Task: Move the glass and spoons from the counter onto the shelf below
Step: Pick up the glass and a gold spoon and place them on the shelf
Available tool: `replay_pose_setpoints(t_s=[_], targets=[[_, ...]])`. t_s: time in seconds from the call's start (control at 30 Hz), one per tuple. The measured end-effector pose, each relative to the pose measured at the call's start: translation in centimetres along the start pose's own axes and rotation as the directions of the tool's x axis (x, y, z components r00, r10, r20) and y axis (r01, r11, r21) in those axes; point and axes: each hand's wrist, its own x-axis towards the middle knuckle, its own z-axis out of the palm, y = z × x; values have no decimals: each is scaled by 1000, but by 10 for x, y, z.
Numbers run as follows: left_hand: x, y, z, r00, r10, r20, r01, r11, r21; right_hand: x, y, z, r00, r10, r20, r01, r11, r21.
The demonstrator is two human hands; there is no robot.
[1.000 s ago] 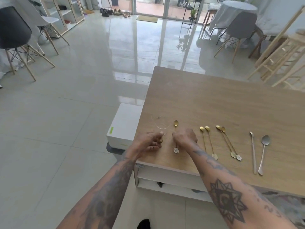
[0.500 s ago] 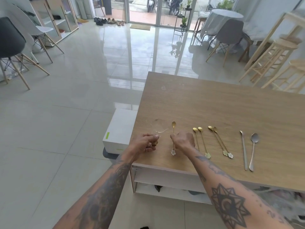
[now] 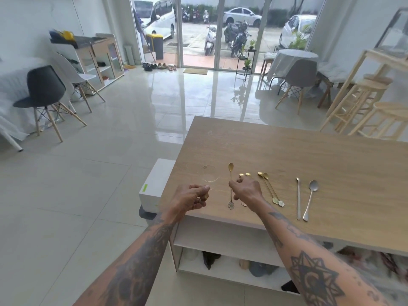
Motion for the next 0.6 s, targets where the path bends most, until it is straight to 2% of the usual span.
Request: replay_pose_setpoints(t_s=[0.13,0.3,0.6], targets=[[-39,-18,22,998,7,-63,-9,999,-36,-37,26,-19,999,-33,32,31,998,49],[-87,-55,41,995,14,-98,-17,999,-34,-77,58,-24,995,-42,90,43,999,-7],[-130,-133,23,974,-73,-215,78,997,14,-109,111,46,980,55,193,-27,989,-145]])
